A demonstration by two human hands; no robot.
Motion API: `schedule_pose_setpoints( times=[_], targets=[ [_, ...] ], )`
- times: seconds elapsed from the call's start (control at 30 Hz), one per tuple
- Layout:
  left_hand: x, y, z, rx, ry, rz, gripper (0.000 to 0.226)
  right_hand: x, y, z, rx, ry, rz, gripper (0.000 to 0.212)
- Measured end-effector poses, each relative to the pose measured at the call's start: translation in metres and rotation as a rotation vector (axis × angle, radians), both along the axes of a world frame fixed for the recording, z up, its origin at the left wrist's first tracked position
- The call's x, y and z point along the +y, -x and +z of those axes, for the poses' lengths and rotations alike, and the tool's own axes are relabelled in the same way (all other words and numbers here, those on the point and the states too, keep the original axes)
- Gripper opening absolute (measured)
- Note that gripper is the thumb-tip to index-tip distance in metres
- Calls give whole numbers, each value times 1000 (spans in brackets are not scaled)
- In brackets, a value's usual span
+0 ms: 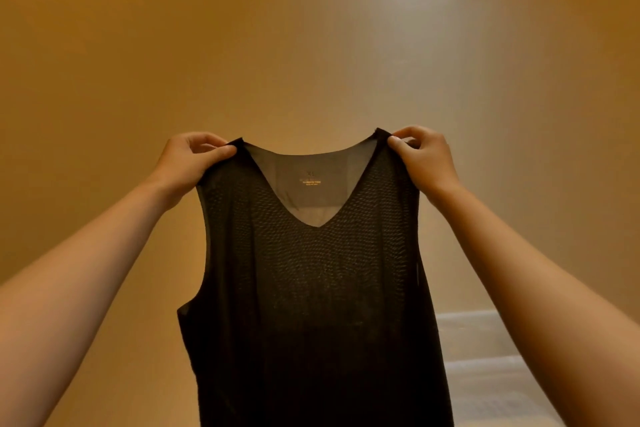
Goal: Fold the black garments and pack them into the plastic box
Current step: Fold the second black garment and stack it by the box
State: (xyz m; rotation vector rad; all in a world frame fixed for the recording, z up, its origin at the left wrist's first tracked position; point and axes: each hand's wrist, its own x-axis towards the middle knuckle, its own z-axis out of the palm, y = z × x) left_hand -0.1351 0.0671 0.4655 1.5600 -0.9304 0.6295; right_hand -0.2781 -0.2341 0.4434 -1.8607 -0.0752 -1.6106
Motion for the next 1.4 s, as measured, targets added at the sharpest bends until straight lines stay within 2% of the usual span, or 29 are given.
schedule_pose_setpoints(
  times=[0.4,0.6,0.8,1.1,1.4],
  targets=[
    [47,95,23,-95,90,-45,10,49,96,27,-189,35,92,11],
    [57,131,31,-154,120,-26,12,61,136,33,-244,101,8,16],
    [54,132,33,-171,102,-8,16,59,140,33,-255,111,-97,13],
    [20,68,8,-104,38,-10,14,24,75,6,-77,76,-113,15],
    [-48,-81,-67,57,-179,28,13,-50,-69,-72,284,-51,-61,10]
  ],
)
